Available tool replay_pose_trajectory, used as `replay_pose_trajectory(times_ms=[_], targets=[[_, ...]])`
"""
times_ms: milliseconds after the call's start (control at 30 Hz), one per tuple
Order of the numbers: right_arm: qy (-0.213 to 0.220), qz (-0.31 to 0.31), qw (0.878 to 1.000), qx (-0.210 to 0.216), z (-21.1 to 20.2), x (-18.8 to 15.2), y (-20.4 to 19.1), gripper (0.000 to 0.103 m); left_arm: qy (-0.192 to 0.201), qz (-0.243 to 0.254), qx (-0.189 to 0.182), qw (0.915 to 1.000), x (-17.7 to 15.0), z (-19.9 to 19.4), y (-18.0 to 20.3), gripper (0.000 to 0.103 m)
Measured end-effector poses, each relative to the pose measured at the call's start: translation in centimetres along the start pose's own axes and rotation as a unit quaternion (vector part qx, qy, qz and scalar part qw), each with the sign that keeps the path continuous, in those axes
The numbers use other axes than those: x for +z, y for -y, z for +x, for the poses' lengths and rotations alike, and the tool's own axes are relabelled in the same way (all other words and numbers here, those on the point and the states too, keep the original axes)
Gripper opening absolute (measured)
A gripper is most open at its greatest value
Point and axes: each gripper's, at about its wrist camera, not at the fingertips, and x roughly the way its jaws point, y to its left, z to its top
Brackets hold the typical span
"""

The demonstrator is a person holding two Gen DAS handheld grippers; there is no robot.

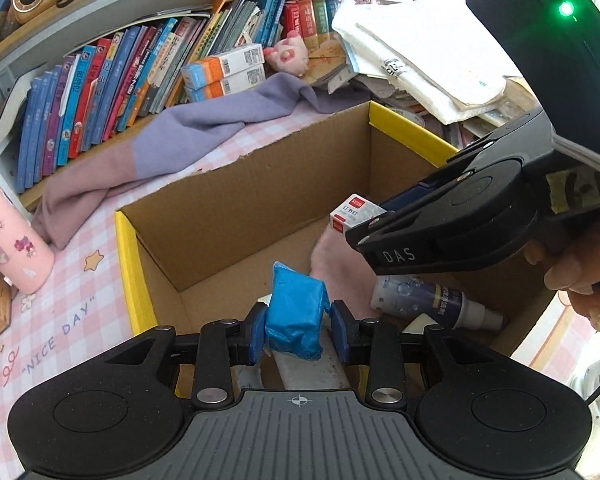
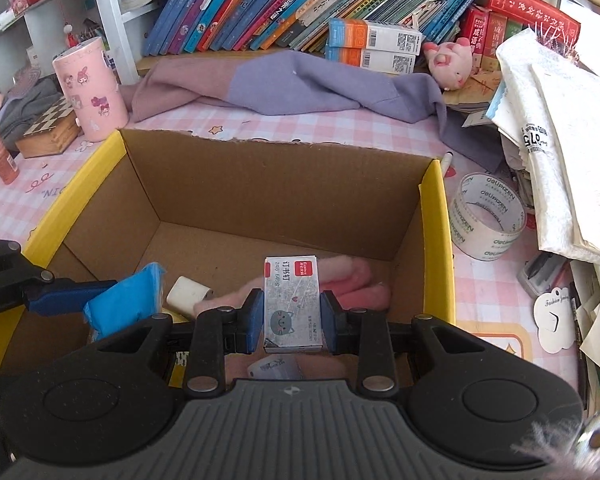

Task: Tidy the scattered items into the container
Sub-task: 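Open the right tool to drop the white box while the left tool lowers the eraser, then open the left tool to drop the blue eraser into the box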

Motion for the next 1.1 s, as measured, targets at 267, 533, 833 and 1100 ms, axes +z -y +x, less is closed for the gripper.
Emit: replay_pose_trajectory(times_ms=[267, 533, 833, 1100], targets=[[0.010, 0.006, 1.000, 0.010, -0.3, 0.0, 0.0, 0.031, 0.008, -0.002, 0.023, 0.9997, -0.4, -0.6, 0.5, 0.037], [0.051, 0.021, 0.998, 0.018, -3.1, -0.5, -0.2, 0.032, 0.042, -0.011, 0.045, 0.9980, -0.6, -2.8, 1.0, 0.072], [0.137, 0.048, 0.989, 0.005, -9.9, -1.5, -0.2, 0.033, 0.108, -0.038, 0.065, 0.9913, -1.6, -8.3, 0.9, 0.087], [0.185, 0.042, 0.982, 0.010, -15.1, -3.6, -3.0, 0.033, 0.168, -0.086, 0.082, 0.9786, -4.0, -15.0, 0.1, 0.092]])
